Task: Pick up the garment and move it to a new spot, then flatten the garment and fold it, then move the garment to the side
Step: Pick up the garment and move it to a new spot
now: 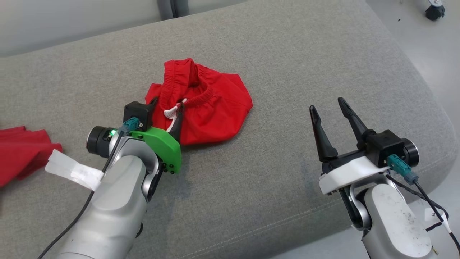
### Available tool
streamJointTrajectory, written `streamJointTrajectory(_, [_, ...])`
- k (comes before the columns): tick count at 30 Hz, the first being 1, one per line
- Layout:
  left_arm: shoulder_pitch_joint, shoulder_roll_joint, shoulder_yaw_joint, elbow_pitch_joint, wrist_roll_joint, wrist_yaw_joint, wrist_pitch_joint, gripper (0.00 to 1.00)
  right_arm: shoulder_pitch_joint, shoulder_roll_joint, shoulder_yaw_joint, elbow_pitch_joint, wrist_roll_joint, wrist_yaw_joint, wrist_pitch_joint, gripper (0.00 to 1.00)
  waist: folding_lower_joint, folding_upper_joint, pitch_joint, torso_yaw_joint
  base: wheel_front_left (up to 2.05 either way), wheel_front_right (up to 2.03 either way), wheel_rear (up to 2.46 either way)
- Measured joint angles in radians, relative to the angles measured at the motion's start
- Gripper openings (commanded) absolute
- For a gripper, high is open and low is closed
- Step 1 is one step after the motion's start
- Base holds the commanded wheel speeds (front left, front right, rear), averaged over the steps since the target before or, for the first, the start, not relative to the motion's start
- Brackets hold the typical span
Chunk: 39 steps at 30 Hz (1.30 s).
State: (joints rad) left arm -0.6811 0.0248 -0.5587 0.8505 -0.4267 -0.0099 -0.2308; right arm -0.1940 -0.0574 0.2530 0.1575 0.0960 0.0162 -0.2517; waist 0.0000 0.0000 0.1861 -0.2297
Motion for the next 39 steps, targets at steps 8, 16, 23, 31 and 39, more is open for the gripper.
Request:
streamJointTrajectory(8, [0.047, 0.000, -0.019, -0.071, -0.020, -0.018, -0.018, 1.00, 0.019, -0.006, -0.010, 0.009, -0.005, 0.000, 0.000, 1.00, 0.0000, 0.0000, -0.047, 0.039, 0.00, 0.00, 0.00])
streamJointTrajectory(16, [0.121, 0.001, -0.011, -0.099, -0.040, -0.012, -0.018, 1.00, 0.027, -0.013, -0.021, 0.012, -0.006, 0.001, 0.000, 1.00, 0.0000, 0.0000, -0.093, 0.075, 0.00, 0.00, 0.00])
streamJointTrajectory(23, [0.146, 0.003, -0.018, -0.128, -0.012, 0.002, -0.018, 1.00, 0.042, -0.013, -0.014, 0.012, -0.008, 0.008, 0.000, 1.00, 0.0000, 0.0000, -0.116, 0.091, 0.00, 0.00, 0.00])
streamJointTrajectory(31, [0.148, 0.027, -0.059, -0.115, 0.040, 0.003, -0.018, 1.00, 0.041, -0.010, 0.018, 0.012, -0.009, 0.027, 0.000, 1.00, -0.0001, 0.0000, -0.109, 0.059, 0.00, 0.00, 0.00])
streamJointTrajectory(39, [0.118, 0.044, -0.066, -0.082, 0.069, 0.011, -0.018, 1.00, 0.037, -0.008, 0.022, 0.012, -0.009, 0.028, 0.000, 1.00, 0.0000, 0.0000, -0.086, 0.005, 0.00, 0.00, 0.00])
